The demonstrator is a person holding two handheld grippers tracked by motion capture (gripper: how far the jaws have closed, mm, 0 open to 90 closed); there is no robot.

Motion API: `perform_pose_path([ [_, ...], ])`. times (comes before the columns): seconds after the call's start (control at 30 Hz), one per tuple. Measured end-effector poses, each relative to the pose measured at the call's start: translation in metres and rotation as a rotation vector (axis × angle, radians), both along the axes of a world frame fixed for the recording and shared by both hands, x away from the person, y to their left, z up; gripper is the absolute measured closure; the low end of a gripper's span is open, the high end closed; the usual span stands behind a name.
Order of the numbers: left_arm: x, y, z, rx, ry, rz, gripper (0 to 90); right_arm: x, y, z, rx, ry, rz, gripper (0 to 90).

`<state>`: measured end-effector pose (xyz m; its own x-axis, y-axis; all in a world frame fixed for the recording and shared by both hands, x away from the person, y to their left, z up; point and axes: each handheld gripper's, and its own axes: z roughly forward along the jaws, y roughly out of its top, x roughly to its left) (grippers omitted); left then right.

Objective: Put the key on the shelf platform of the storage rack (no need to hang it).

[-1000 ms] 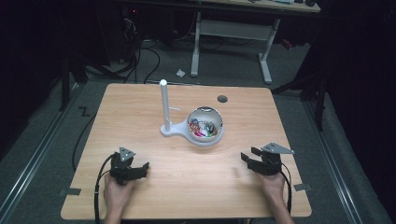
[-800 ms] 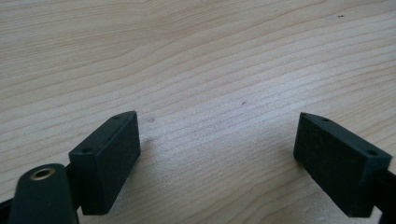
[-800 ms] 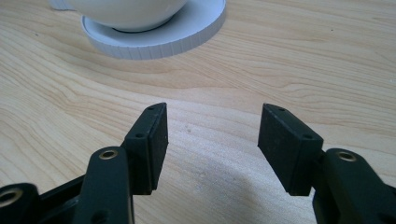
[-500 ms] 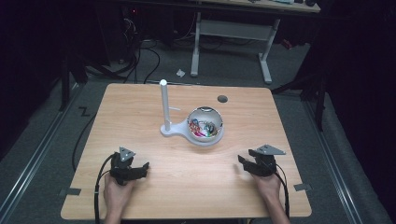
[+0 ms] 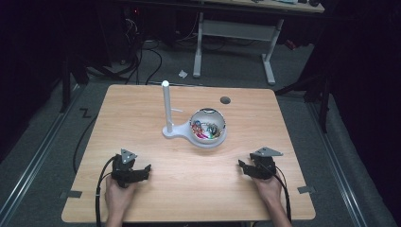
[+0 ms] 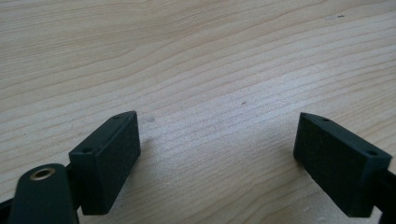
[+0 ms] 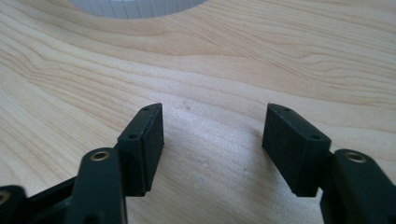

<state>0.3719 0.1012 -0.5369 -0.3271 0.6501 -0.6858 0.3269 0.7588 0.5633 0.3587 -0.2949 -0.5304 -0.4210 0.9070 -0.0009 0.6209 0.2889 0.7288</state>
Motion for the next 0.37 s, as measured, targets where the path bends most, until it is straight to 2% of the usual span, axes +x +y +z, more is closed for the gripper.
perform_pose_path([
  [0.07,0.0,0.0,0.0,0.0,0.0,0.0,15.0,-0.0001,0.0018,-0.0001,-0.017,-0.002,0.0,38.0],
  [0.37,-0.0001,0.0001,-0.0001,0.001,0.0,-0.002,15.0,0.0,0.0017,-0.0002,-0.017,-0.003,0.001,38.0],
])
